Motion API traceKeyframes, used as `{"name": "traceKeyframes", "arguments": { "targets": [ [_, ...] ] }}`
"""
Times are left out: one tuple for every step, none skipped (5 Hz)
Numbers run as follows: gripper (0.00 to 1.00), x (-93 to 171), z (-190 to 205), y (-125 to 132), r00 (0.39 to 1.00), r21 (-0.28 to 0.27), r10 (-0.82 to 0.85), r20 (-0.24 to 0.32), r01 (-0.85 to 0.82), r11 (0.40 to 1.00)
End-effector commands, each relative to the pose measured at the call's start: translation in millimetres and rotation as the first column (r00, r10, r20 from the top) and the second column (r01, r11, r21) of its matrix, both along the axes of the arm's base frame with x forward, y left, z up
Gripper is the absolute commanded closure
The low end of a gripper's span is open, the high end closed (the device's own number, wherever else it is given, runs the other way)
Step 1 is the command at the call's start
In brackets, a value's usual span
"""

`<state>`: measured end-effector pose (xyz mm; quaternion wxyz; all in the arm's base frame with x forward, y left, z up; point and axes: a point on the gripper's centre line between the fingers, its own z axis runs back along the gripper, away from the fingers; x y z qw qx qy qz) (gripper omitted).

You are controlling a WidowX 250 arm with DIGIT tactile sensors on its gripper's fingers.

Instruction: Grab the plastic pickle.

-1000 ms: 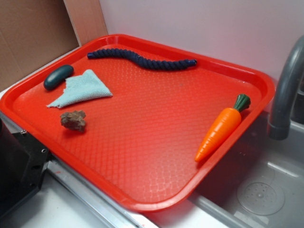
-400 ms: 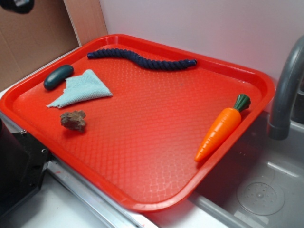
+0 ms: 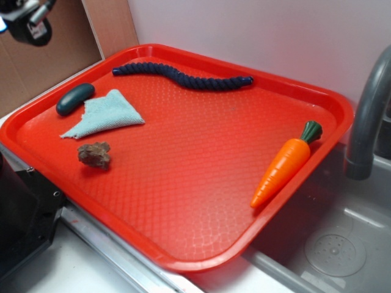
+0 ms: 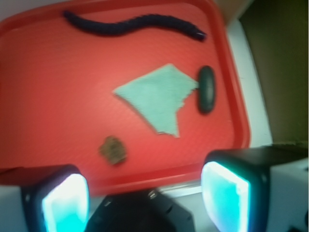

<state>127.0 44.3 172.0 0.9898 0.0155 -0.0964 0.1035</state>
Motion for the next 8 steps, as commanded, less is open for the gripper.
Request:
{"name": "traceKeyframes", "arguments": {
  "targets": [
    [0.0,-0.3,-30.3,19.6,0.996,0.052,0.005,0.09,-0.01,0.999],
    [0.0,8.5,-66.7,36.6,0.996,0.091,-0.021,0.091,0.013,0.996],
    [0.0,27.7,-101.0,58.9,0.997,0.084,-0.037,0.063,0.032,0.996],
    [0.0,36.9,-115.7,74.9,0.999,0.108,0.004,0.053,-0.009,0.994],
    [0.0,47.1,-131.3,88.2,0.999,0.128,0.031,0.031,-0.034,0.991],
    [0.0,54.3,-143.0,98.1,0.999,0.147,0.046,0.005,-0.046,0.988],
    [0.0,72.4,-153.7,107.2,0.999,0.152,0.038,-0.007,-0.036,0.988],
    [0.37,85.1,-161.4,111.7,1.0,0.133,0.012,-0.011,-0.01,0.991]
  ]
}}
